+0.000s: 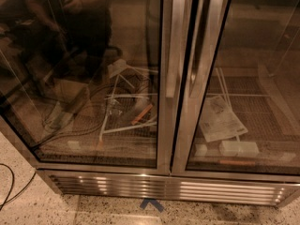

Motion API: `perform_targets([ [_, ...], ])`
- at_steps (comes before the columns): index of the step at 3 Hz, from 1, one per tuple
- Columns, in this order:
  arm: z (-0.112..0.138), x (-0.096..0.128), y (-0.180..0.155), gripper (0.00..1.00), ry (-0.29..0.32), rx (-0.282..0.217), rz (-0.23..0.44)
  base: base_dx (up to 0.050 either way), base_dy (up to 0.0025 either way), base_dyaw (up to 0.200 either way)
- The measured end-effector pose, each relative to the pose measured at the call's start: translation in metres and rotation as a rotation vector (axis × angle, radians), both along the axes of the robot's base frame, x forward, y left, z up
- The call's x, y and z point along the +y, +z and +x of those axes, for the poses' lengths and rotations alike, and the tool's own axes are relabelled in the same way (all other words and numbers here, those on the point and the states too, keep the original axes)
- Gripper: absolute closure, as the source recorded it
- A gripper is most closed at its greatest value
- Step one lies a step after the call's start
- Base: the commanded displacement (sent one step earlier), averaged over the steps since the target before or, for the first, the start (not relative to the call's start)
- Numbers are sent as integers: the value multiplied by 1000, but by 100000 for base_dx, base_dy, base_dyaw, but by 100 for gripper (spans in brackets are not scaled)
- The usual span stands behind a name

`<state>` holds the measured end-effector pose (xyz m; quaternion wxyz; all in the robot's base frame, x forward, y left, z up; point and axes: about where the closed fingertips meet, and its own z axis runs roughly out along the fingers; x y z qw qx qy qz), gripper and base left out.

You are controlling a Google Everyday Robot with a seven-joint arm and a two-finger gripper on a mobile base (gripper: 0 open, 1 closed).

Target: Open top drawer

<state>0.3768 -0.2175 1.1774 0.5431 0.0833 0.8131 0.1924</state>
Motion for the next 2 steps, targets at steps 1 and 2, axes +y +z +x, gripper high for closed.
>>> perform_targets([
  [1, 2, 2, -4, 0, 29, -8, -20, 0, 0, 0],
  [2, 14, 8, -19, 0, 65, -5, -33, 0, 0, 0],
])
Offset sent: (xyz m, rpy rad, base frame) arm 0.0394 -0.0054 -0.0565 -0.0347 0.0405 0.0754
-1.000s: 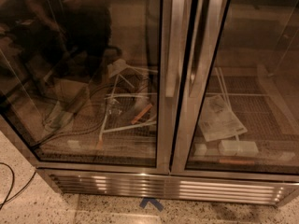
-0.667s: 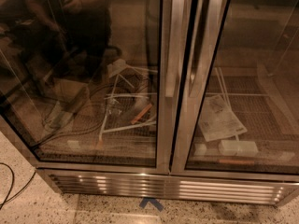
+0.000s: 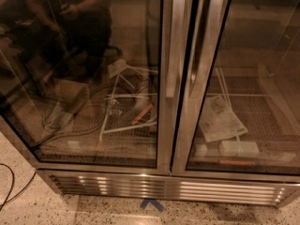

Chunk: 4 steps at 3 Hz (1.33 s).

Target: Open top drawer

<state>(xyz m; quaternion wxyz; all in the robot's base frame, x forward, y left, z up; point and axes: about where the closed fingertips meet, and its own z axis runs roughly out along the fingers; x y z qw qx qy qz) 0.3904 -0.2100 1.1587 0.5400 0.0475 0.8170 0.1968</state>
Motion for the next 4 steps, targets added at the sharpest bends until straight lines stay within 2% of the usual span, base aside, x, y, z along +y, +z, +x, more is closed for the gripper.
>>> perform_targets([
  [1, 13, 4, -18, 0, 12, -6, 6, 0, 0, 0],
  [2, 31, 15, -39, 3, 51, -1, 10, 0, 0, 0],
  [3, 42, 25, -50, 26, 85, 3, 14, 0, 0, 0],
  [4, 42, 25, -50, 50, 87, 3, 14, 0, 0, 0],
])
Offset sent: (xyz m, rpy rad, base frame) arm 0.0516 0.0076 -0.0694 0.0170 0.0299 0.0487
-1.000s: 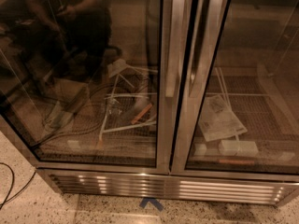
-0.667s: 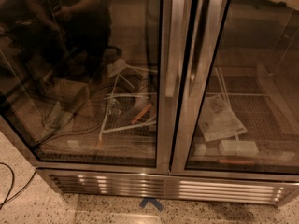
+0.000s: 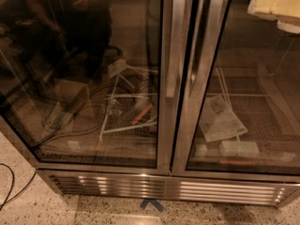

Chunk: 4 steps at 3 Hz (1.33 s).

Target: Open top drawer

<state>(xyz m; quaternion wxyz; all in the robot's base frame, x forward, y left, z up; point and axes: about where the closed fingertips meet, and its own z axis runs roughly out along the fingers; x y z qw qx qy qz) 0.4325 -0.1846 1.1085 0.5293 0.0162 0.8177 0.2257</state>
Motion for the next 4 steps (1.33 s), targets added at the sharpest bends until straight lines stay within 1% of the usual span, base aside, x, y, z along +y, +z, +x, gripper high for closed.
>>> perform_targets([
  [2, 0, 1, 1, 96, 4, -3, -1, 0, 0, 0],
  [3, 6, 10, -2, 100, 50, -10, 3, 0, 0, 0],
  [4, 17, 23, -10, 100, 141, -13, 18, 0, 0, 0],
])
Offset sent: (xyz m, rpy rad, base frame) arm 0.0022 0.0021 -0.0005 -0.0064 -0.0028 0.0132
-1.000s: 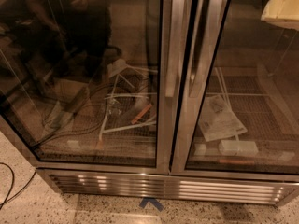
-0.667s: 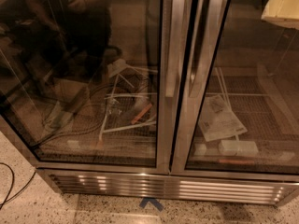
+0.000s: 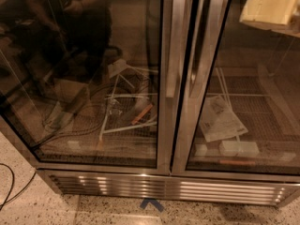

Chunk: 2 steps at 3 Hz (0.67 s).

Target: Open top drawer

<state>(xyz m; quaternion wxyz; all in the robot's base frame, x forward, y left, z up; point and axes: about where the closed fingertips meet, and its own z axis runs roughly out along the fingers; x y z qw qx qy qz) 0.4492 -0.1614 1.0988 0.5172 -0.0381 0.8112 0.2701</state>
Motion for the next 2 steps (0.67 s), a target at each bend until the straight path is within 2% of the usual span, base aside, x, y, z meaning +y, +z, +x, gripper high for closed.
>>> perform_targets([
  [1, 10, 13, -10, 100, 83, 10, 2, 0, 0, 0],
  [2, 19, 32, -22, 100, 169, 24, -42, 0, 0, 0],
])
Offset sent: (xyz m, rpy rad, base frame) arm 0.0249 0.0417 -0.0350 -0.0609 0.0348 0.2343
